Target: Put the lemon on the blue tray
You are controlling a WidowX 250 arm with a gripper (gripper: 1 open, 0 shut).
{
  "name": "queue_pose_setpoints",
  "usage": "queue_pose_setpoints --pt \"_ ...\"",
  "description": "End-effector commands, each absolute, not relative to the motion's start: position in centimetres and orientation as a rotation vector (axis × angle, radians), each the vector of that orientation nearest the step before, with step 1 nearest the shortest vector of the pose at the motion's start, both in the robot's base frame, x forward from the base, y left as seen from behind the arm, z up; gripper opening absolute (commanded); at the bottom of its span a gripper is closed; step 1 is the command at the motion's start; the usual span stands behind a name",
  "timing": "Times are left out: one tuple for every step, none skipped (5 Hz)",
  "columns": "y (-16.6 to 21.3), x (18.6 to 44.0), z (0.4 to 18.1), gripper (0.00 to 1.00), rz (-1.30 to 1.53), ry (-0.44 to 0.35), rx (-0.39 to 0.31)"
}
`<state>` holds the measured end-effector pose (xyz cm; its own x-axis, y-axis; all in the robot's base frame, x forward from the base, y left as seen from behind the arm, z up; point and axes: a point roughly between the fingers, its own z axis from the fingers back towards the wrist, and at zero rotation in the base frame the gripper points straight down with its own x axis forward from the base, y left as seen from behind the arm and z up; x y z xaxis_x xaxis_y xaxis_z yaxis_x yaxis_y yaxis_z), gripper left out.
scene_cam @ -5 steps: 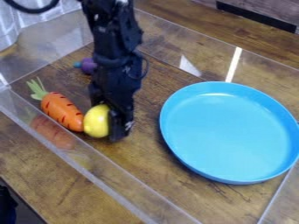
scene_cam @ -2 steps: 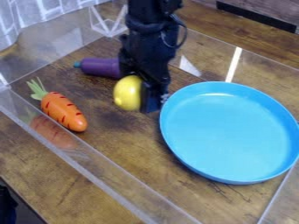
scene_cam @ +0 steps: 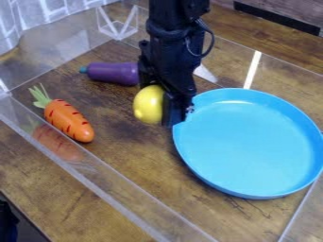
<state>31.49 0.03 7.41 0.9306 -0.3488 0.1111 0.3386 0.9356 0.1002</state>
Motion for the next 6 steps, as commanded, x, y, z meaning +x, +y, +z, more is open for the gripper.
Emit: queue_pose_setpoints --pt "0.2 31.6 8.2 0.0 -0.351 -0.167 0.088" --pt "0.7 31.3 7.7 0.0 -0.34 -0.164 0.092" --pt "1.1 31.1 7.0 0.0 -0.328 -0.162 0.097" --pt "1.4 31.1 6.6 0.0 -0.319 -0.167 0.104" --pt "1.1 31.4 7.1 0.0 -0.315 -0.184 0.114" --pt "0.8 31.8 7.8 0.0 -0.321 -0.202 0.124"
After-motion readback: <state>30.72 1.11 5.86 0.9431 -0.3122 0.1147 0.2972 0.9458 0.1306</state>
